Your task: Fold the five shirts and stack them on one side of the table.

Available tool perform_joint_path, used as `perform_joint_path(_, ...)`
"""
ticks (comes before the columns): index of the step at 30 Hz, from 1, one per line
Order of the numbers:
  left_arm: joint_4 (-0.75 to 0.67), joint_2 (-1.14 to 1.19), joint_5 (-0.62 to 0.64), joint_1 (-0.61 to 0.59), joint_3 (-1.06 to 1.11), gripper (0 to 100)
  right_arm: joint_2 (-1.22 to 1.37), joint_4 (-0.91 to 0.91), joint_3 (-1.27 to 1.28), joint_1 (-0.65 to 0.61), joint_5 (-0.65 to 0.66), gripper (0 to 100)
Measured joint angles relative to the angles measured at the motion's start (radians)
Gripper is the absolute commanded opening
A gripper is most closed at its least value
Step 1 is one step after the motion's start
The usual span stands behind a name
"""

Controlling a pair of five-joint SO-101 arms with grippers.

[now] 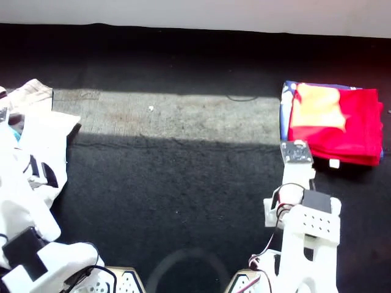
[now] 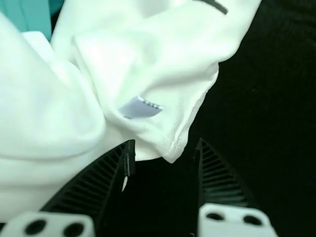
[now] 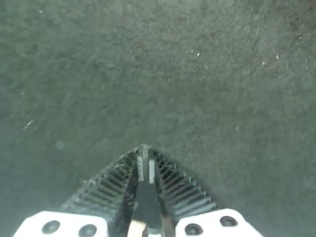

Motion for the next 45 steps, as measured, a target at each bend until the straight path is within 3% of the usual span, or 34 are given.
perform_joint_path(7,-0.074,0.034,0.034,0.046,0.017,19,-0.002,-0.227,0.207,0.0,0.0,0.6)
perform_joint_path(11,-0.078,0.034,0.054,0.071,0.017,0,-0.017,-0.345,0.315,-0.002,0.002,0.6)
perform_joint_path(24,-0.094,-0.006,0.06,0.141,0.017,1,-0.023,-0.368,0.325,-0.002,0.002,0.6)
perform_joint_path(34,0.014,-0.454,0.06,0.551,0.018,1,-0.023,-0.368,0.325,-0.002,0.002,0.6)
perform_joint_path(41,0.009,-0.796,0.06,0.904,0.018,1,-0.023,-0.368,0.325,-0.002,0.002,0.6)
perform_joint_path(45,-0.094,-0.904,0.06,1.068,0.018,1,-0.023,-0.368,0.325,-0.002,0.002,0.6)
